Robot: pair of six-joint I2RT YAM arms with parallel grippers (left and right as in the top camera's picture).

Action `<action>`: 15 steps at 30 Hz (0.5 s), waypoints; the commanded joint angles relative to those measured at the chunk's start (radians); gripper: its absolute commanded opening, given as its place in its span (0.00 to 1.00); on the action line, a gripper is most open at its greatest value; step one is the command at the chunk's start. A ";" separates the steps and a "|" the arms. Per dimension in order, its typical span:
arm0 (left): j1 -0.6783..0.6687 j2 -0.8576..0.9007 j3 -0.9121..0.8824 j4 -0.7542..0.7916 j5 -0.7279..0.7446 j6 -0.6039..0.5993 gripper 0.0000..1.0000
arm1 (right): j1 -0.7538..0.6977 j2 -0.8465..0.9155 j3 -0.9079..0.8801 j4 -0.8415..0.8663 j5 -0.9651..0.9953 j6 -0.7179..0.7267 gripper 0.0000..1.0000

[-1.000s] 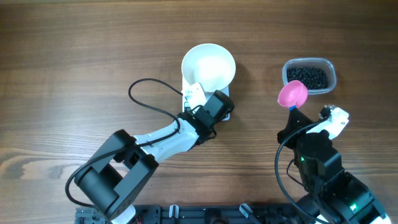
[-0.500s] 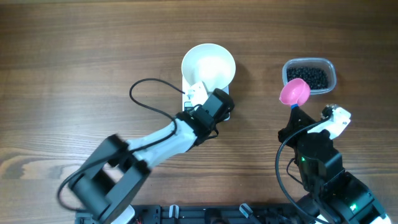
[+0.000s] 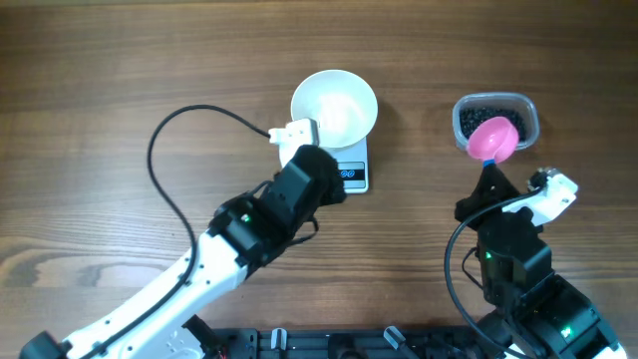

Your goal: Scoop item into bowl and weigh 150g on scale

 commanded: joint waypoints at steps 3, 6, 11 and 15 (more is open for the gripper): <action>0.008 -0.034 0.000 -0.064 -0.166 0.049 0.26 | -0.003 0.027 0.012 0.033 0.070 0.001 0.05; 0.007 -0.034 0.000 -0.063 -0.165 0.049 0.27 | -0.003 0.066 0.012 0.072 0.069 0.001 0.05; 0.004 0.013 -0.014 -0.063 -0.095 -0.059 0.04 | -0.003 0.145 0.012 0.156 0.068 0.000 0.04; -0.025 0.139 -0.021 -0.054 -0.074 -0.149 0.04 | -0.003 0.167 0.012 0.177 0.068 0.001 0.05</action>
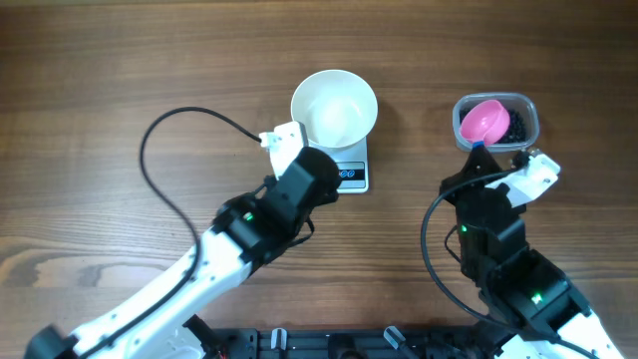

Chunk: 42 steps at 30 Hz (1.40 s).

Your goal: Scoop item into bowl and weigh 150g on scale

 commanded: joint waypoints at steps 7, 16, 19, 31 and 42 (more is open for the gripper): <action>-0.068 0.316 -0.021 0.160 0.027 -0.181 0.04 | -0.003 0.006 0.012 0.013 0.022 -0.002 0.04; -0.055 0.461 -0.021 0.304 0.001 -0.181 0.04 | -0.003 0.006 0.012 0.013 -0.010 -0.029 0.05; -0.042 0.461 -0.021 0.304 -0.026 -0.185 0.04 | -0.003 0.006 0.012 0.013 -0.009 -0.050 0.05; -0.025 0.513 -0.021 0.375 -0.026 -0.185 0.04 | -0.003 0.006 0.012 0.012 -0.013 -0.055 0.05; -0.024 0.524 -0.020 0.386 -0.064 -0.185 0.04 | -0.003 0.006 0.012 0.002 -0.013 -0.055 0.04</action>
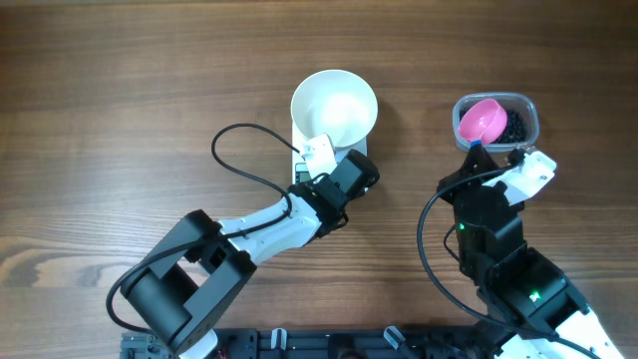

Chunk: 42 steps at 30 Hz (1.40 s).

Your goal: Scoop item into bowl and weigh 150g on scale

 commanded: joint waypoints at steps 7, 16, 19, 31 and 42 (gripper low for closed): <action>0.018 0.016 -0.006 0.005 -0.029 -0.008 0.04 | -0.003 -0.002 0.012 -0.002 -0.008 -0.020 0.05; 0.018 0.019 -0.006 0.003 -0.027 -0.008 0.04 | -0.003 -0.002 0.012 -0.003 -0.008 -0.021 0.05; 0.018 0.019 -0.006 0.002 -0.020 -0.008 0.04 | -0.003 -0.002 0.012 -0.002 -0.008 -0.046 0.04; 0.018 0.046 -0.006 -0.026 -0.020 -0.060 0.04 | -0.003 -0.002 0.012 -0.002 -0.007 -0.046 0.04; 0.018 0.064 -0.006 -0.029 0.006 -0.083 0.04 | -0.003 -0.002 0.012 -0.002 -0.007 -0.046 0.04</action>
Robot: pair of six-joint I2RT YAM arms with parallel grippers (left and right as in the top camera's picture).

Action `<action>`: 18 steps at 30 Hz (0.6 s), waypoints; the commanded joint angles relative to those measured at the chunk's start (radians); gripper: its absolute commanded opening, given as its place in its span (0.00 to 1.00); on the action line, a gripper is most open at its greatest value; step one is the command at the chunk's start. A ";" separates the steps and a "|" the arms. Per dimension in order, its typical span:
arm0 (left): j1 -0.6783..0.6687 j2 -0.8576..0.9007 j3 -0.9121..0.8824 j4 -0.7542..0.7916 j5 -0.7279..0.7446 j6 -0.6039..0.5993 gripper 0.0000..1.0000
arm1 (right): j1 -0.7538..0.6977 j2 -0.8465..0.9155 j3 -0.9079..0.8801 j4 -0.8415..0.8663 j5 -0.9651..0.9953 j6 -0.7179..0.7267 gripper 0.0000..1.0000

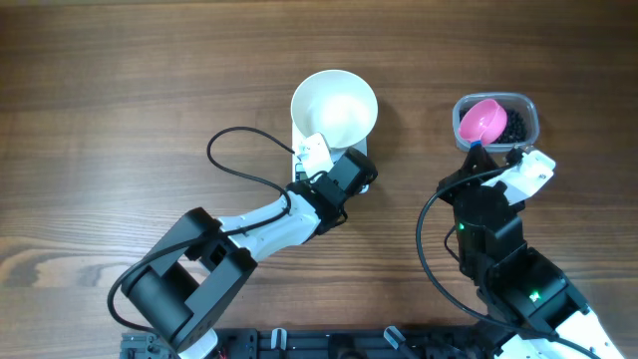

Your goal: Scoop item into bowl and weigh 150g on scale

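A white bowl (334, 108) stands empty on the small scale (365, 150), of which only the right edge shows. My left gripper (344, 172) lies over the scale's front and covers its display; its fingers are hidden under the wrist. At the right, a clear tub of dark beads (518, 122) holds the pink scoop (482, 122), bowl end down among the beads. My right gripper (478, 150) is at the tub's near edge, shut on the scoop's handle.
The left arm's black cable (234, 160) loops over the wooden table (120, 100) left of the scale. Both arms reach in from the near edge.
The left wrist has shifted very slightly left over the scale's front, and its cable loop moved a little. The right arm and the scoop have not moved.
At first my left gripper was at the scale's left front with the display showing, and the scoop was held over the tub's near rim. Then the scoop was inside the tub. Later the left arm lay across the scale's front, hiding the display, as it does now.
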 commanded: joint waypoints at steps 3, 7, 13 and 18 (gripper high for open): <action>0.003 0.053 -0.011 -0.010 0.031 -0.024 0.04 | -0.003 -0.002 0.012 0.002 -0.007 -0.020 0.04; 0.004 0.017 -0.010 0.003 0.055 -0.019 0.04 | -0.003 -0.002 0.012 0.006 -0.007 -0.019 0.05; 0.004 -0.148 -0.010 -0.005 0.055 0.060 0.04 | -0.003 -0.002 0.012 0.006 -0.007 -0.019 0.04; 0.004 -0.280 -0.010 -0.076 0.025 0.112 0.04 | -0.003 -0.002 0.012 0.006 -0.007 -0.019 0.04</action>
